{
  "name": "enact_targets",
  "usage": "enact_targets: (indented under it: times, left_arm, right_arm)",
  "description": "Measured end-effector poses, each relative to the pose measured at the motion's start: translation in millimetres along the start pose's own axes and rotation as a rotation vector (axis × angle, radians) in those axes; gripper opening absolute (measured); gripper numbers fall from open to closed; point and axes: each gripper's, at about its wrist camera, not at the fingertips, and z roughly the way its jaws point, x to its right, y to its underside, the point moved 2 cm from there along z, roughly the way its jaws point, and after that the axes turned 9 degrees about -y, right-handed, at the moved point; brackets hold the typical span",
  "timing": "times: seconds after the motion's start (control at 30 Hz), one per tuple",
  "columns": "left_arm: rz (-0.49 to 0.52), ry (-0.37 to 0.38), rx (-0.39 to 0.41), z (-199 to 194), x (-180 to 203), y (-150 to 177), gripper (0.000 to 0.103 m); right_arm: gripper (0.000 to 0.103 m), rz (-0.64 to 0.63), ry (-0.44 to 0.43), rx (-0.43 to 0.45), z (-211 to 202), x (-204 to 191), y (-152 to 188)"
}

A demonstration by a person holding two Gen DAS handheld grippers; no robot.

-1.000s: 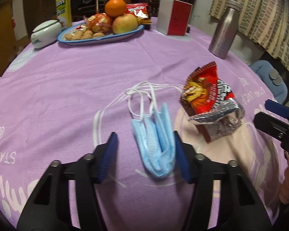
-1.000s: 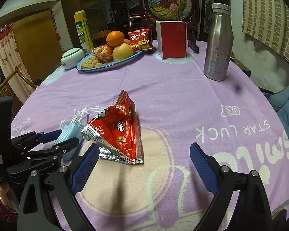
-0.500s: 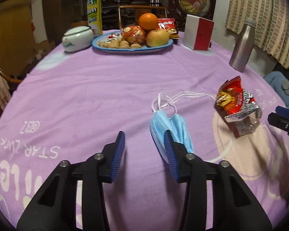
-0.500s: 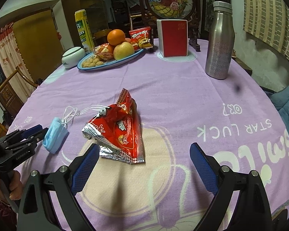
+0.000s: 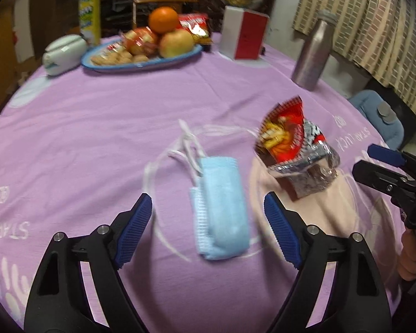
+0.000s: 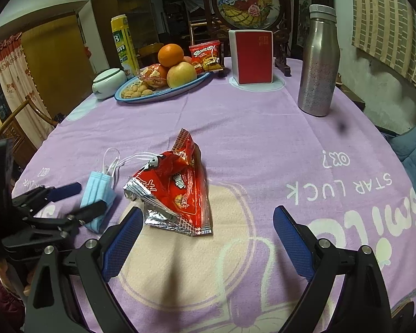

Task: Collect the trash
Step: 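Close the left tool on the blue face mask and lift it, then close the right tool on the red snack bag and lift it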

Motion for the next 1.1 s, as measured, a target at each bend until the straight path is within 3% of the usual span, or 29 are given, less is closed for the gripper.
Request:
enact_targets:
  times: [0.17, 0.2, 0.23, 0.27, 0.3, 0.33, 0.57, 0.7, 0.9, 0.97, 1.03, 1.1]
  left_arm:
    - [0.001, 0.012, -0.04, 8.8, 2.8, 2.1, 0.079]
    - [0.0, 0.015, -0.037, 8.4, 3.0, 2.4, 0.073]
    - [0.006, 0.013, -0.032, 7.9, 3.7, 2.8, 0.058]
    - [0.022, 0.01, -0.028, 7.5, 5.8, 3.3, 0.052]
    - [0.035, 0.008, -0.023, 6.9, 7.5, 3.9, 0.04]
    - [0.038, 0.01, -0.023, 6.1, 8.0, 5.0, 0.037]
    - [-0.022, -0.056, 0.031, -13.3, -21.9, 8.2, 0.034]
    - [-0.067, -0.132, 0.005, -19.8, -58.5, 25.9, 0.034]
    - [-0.135, -0.176, -0.013, -25.5, -88.5, 34.0, 0.038]
    - [-0.124, -0.182, -0.011, -26.5, -86.6, 33.9, 0.047]
    - [-0.101, -0.201, -0.035, -22.4, -82.2, 35.4, 0.073]
    - [-0.116, -0.206, -0.064, -16.3, -85.9, 36.4, 0.081]
  right_arm:
    - [0.093, 0.001, -0.002, -0.001, 0.1, -0.7, 0.2]
    - [0.093, 0.001, -0.002, 0.0, 0.1, -1.1, 0.3]
    - [0.093, 0.0, -0.001, 0.0, 0.1, -1.1, 0.3]
    - [0.093, -0.001, 0.001, -0.001, 0.1, -1.3, 0.4]
    - [0.093, -0.001, 0.002, -0.002, 0.3, -1.5, 0.4]
    - [0.093, -0.001, 0.003, -0.003, 0.4, -1.6, 0.5]
    - [0.093, 0.008, 0.005, -0.011, 3.7, 1.1, -0.4]
    - [0.093, 0.019, -0.016, -0.021, 6.8, 2.6, -0.4]
    - [0.093, 0.027, -0.046, -0.009, 7.8, 2.4, -1.3]
    - [0.093, 0.027, -0.04, 0.0, 8.3, 2.5, -1.5]
    - [0.093, 0.029, -0.025, 0.011, 8.8, 3.1, -1.6]
    - [0.093, 0.026, -0.014, 0.022, 8.9, 3.3, -2.3]
